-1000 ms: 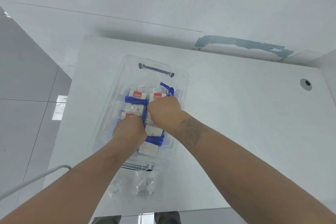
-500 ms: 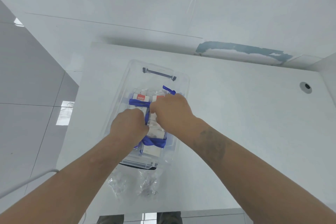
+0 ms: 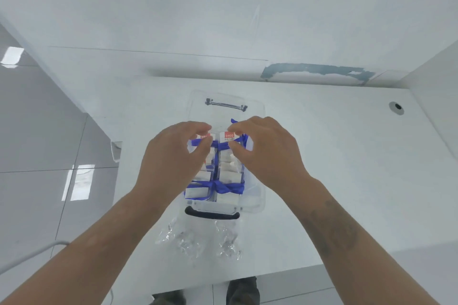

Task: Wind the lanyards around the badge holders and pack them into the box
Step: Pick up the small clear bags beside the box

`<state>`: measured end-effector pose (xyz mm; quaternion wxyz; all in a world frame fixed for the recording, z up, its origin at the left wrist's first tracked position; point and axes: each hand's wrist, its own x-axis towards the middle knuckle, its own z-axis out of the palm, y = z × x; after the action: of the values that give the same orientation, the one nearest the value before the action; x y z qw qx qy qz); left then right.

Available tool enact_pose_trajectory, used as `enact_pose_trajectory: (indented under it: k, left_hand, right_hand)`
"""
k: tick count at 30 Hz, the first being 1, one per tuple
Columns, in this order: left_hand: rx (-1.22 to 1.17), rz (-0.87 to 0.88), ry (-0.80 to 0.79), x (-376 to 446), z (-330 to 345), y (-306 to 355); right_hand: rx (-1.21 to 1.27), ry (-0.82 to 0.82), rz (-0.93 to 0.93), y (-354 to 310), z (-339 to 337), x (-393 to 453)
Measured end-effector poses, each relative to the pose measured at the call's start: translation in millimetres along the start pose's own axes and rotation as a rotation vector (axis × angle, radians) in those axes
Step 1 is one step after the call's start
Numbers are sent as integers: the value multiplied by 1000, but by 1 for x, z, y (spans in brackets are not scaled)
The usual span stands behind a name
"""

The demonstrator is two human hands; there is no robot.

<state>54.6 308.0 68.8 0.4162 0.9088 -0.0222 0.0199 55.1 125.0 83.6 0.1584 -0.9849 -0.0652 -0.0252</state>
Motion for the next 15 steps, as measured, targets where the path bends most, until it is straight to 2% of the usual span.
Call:
enact_pose_trajectory:
  k: [4, 8, 15]
  left_hand:
    - [-13, 51, 32, -16, -17, -13]
    - [-19, 28, -1, -30, -27, -20]
    - [-19, -6, 27, -57, -24, -14]
  right_hand:
    - [44, 90, 50, -15, 3, -28]
    - [58, 63, 104, -21, -2, -49]
    - [82, 44, 80, -12, -7, -78]
